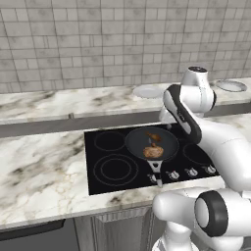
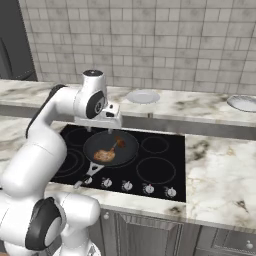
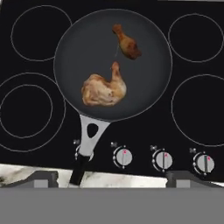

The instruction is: Take the chicken drumsticks from the pan and place one on each plate on the dining counter.

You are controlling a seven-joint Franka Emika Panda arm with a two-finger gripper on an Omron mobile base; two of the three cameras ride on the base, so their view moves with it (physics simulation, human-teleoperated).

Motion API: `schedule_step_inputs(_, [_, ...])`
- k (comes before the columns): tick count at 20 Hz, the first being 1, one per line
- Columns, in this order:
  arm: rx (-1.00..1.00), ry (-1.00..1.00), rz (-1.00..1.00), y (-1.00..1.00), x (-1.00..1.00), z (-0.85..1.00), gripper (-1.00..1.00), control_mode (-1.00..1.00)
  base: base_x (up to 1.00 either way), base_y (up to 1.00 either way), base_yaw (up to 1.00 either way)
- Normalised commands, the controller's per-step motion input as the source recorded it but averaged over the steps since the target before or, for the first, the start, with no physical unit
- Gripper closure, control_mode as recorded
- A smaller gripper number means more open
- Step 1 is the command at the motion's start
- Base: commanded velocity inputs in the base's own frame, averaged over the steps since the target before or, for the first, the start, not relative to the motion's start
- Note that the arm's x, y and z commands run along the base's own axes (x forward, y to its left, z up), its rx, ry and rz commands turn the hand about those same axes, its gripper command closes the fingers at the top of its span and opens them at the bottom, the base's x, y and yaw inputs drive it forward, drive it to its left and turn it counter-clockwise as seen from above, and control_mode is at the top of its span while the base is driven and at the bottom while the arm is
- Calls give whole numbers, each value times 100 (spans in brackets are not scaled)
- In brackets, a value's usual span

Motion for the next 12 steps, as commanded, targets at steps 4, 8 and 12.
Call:
schedule_step_inputs(4, [0, 0, 0, -5, 58, -34, -100, -100, 0, 0, 0])
schedule_step_inputs(8, [0, 0, 0, -5, 65, -44, -100, -100, 0, 0, 0])
schedule_step_inputs(12, [0, 0, 0, -2, 69, -36, -100, -100, 0, 0, 0])
